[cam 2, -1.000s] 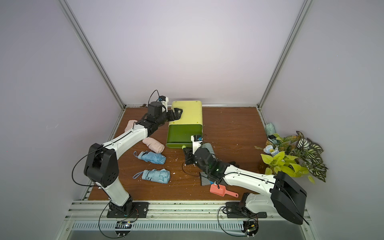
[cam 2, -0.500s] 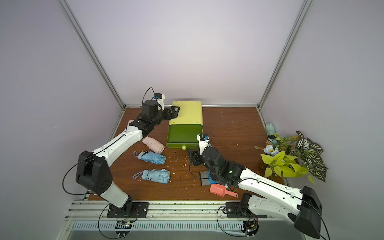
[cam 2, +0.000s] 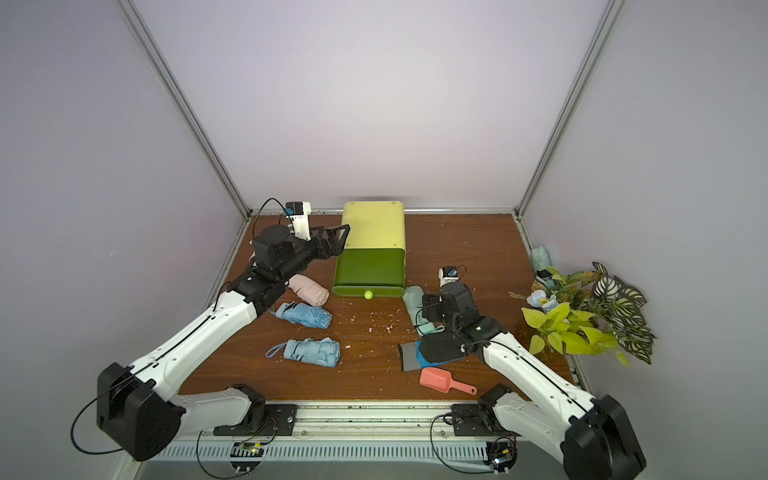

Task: Place the umbrella in the drawer by color
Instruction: Open the drawer in the storage box.

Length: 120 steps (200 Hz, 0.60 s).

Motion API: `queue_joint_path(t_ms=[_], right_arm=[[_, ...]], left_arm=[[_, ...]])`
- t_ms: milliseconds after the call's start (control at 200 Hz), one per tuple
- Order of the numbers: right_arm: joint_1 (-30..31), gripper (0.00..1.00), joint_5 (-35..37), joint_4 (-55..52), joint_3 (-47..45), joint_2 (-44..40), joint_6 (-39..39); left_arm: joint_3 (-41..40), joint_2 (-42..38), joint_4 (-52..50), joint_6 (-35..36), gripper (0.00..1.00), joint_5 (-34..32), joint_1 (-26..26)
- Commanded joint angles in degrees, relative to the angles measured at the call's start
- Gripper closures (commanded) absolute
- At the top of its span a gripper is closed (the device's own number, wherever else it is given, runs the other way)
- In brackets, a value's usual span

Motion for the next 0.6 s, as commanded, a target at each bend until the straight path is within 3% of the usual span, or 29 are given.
queue_joint_path(t_ms=[0,200,370,595], right_arm=[[-2.2,0.26,-9.2,8.3,-1.5,4.7,-0.2],[-3.6,0.26,-13.7,13.5,-1.5,15.8,-1.5],[-4.0,0.34,-13.0,13.9,1.0,20.3,-3.5],[-4.4,0.74,-15.7,15.1,1.1,23.2,-4.1]], left_arm=[[-1.6,-3.5,3.1,-1.4,0.01,-0.5,-0.5],[-2.8,-5.1,3.1,-1.5,0.0,0.0,-0.9],[-3.3,-4.3,4.0,-1.8,0.0,1.1,-0.9],[-4.3,-3.4,4.5,-1.6,0.0,1.4,-1.0]])
